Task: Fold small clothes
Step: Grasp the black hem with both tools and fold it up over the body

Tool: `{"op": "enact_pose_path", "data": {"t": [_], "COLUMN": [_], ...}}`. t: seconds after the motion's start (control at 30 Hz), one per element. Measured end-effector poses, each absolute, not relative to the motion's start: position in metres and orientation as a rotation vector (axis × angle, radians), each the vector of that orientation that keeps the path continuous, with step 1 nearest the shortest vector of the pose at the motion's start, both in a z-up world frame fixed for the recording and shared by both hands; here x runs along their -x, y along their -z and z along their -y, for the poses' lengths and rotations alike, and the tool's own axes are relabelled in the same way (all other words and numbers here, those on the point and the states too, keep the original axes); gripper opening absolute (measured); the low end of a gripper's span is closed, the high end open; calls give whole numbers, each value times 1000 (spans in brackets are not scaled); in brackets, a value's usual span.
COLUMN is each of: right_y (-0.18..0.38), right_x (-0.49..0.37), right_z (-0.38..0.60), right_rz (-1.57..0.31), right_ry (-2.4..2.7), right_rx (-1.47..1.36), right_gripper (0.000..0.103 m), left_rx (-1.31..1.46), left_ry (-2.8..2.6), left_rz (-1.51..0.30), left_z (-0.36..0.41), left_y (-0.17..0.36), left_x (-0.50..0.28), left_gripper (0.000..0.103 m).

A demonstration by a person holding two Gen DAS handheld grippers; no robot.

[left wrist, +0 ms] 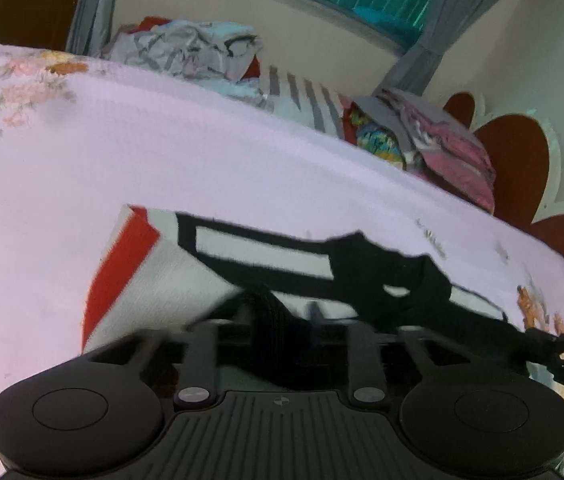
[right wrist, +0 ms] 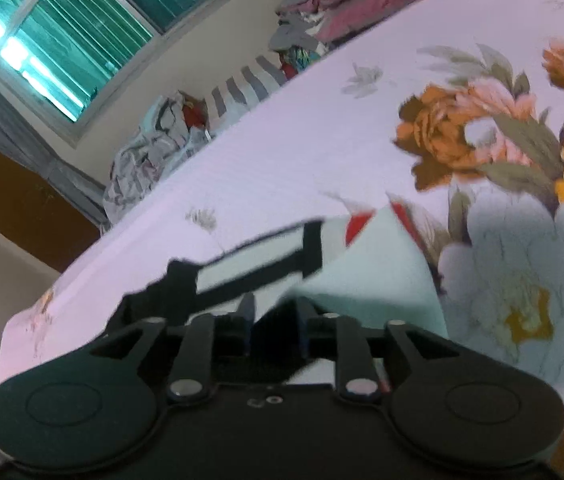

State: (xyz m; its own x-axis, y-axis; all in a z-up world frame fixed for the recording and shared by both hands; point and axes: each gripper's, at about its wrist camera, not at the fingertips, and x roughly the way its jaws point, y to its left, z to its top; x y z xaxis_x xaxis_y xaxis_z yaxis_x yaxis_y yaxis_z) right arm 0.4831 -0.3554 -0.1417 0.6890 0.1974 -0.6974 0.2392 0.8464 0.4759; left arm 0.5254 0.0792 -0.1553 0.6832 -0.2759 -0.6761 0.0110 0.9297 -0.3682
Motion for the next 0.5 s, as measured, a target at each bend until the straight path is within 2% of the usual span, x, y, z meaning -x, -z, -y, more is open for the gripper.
{"op": "enact_pose_path", "data": {"t": [0.03,0.07,0.2,0.4,0.47,0.5], "right_y": [137,133,126,147,151,152], "right_x": [-483,-482,-482,-497,-501,-502], "right_z": [357,358,361,335,330,328], "right_rz": [-807,-785,-760,-848,-857,-858], "right_ry": [39,45,1,-53,-57,-62], "right_rx": [-547,-521,-447,-271,-240,-228], "right_gripper": [59,63,64,64,64,63], "left_rx": [350,344,289,208,192,182], "left_ry": [150,131,176,193,187,189], "left_rz": [-776,-743,-708,-761,-773,-773], "left_z": [-82,-85,-92,-81,-76,-74], "left_y": [150,144,136,157,162,164], "left_x": [-522,-518,-517,-529,-535,-537], "left_gripper": [79,84,84,84,75,65]}}
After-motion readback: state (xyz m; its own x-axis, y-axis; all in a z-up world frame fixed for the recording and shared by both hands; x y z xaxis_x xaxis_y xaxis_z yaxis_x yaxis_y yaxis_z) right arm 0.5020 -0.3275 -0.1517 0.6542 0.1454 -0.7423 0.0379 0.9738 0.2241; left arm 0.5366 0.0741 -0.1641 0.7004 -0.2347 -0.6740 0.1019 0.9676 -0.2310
